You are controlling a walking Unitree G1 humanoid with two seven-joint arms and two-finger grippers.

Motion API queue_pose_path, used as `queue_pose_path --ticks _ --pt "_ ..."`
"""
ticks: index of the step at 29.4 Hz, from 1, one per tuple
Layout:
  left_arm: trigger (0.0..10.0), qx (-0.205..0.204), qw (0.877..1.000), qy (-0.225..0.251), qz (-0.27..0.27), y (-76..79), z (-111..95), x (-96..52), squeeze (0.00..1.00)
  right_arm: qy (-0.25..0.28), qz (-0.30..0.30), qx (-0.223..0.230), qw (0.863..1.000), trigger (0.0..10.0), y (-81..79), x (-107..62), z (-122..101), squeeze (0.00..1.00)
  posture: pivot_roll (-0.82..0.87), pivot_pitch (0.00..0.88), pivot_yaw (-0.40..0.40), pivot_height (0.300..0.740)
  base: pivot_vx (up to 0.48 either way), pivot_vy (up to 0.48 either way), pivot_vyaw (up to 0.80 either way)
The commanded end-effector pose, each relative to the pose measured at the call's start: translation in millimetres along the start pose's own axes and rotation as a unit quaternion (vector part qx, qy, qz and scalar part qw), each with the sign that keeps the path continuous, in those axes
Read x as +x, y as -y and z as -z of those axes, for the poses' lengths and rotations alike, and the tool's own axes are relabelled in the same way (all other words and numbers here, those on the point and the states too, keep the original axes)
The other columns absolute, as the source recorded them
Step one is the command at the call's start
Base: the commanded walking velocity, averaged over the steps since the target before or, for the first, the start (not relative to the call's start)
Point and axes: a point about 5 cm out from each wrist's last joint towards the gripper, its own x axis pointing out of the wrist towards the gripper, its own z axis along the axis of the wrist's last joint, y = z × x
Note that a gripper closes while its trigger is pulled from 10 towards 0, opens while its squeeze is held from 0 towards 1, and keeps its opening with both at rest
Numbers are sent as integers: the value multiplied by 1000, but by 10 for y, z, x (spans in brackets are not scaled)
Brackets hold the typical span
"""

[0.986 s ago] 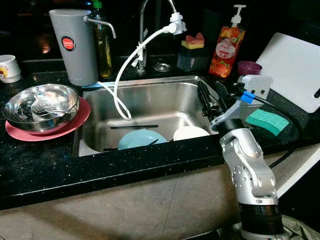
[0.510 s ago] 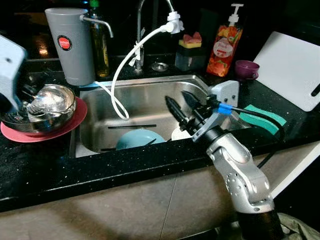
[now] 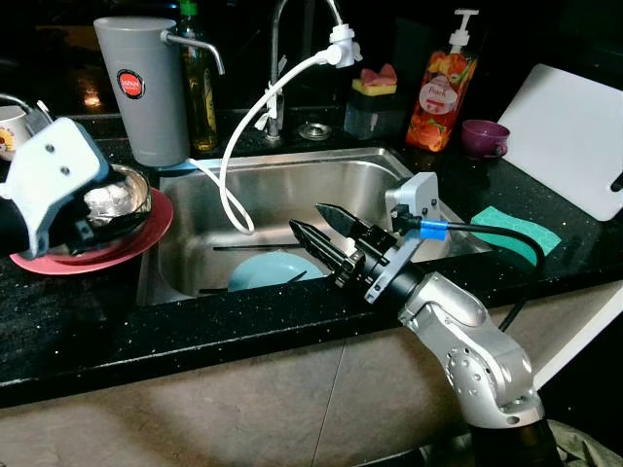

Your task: Kitchen organization

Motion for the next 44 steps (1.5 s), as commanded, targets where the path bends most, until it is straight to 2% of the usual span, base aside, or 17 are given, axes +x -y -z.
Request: queue_pose_path --ticks 1,7,10,18,19,20,21,22,23,24,31,35,38,44 --pt "10000 26 999 -26 22 44 8 -2 0 10 -2 -1 1000 10000 -5 -24 -65 0 119 167 -47 740 0 0 0" --pt "10000 -1 998 -51 22 100 191 74 0 13 -4 3 1000 10000 -9 -18 -81 0 121 168 -49 740 0 0 0" --pt "10000 -13 999 -34 -15 67 231 216 0 21 0 5 1000 10000 -7 13 -108 0 107 167 -49 740 0 0 0" --pt "10000 -4 998 -42 -43 61 350 427 0 32 6 6 999 10000 -11 20 -147 0 102 168 -47 740 0 0 0" --pt "9608 0 998 -44 -55 39 372 460 0 33 7 7 999 10000 -11 22 -149 0 99 167 -45 740 0 0 0" --pt "8902 1 997 -46 -62 25 390 485 0 34 8 8 999 10000 -12 24 -150 0 99 167 -45 740 0 0 0" --pt "5804 5 996 -51 -68 10 420 513 0 36 8 9 999 10000 -14 28 -156 0 96 167 -42 740 0 0 0" --pt "5804 8 996 -52 -69 7 428 520 0 36 9 9 999 10000 -14 29 -158 0 96 167 -42 740 0 0 0" --pt "1725 9 996 -54 -68 7 436 523 0 37 10 9 999 10000 -14 29 -160 0 96 167 -42 740 0 0 0" --pt "0 13 996 -57 -69 1 446 527 0 38 11 9 999 10000 -12 29 -162 0 96 167 -42 740 0 0 0" --pt "0 22 994 -62 -89 -58 470 511 0 39 16 11 999 10000 0 27 -167 0 99 170 -45 740 0 0 0" --pt "0 26 994 -36 -104 -105 389 523 0 42 16 12 999 10000 1 40 -174 0 101 170 -46 740 0 0 0" --pt "0 3 993 4 -115 -146 288 536 0 42 16 13 999 10000 -5 44 -176 0 101 170 -46 740 0 0 0" --pt "0 3 993 27 -116 -158 194 545 0 43 17 13 999 10000 -4 40 -178 0 101 170 -46 740 0 0 0"
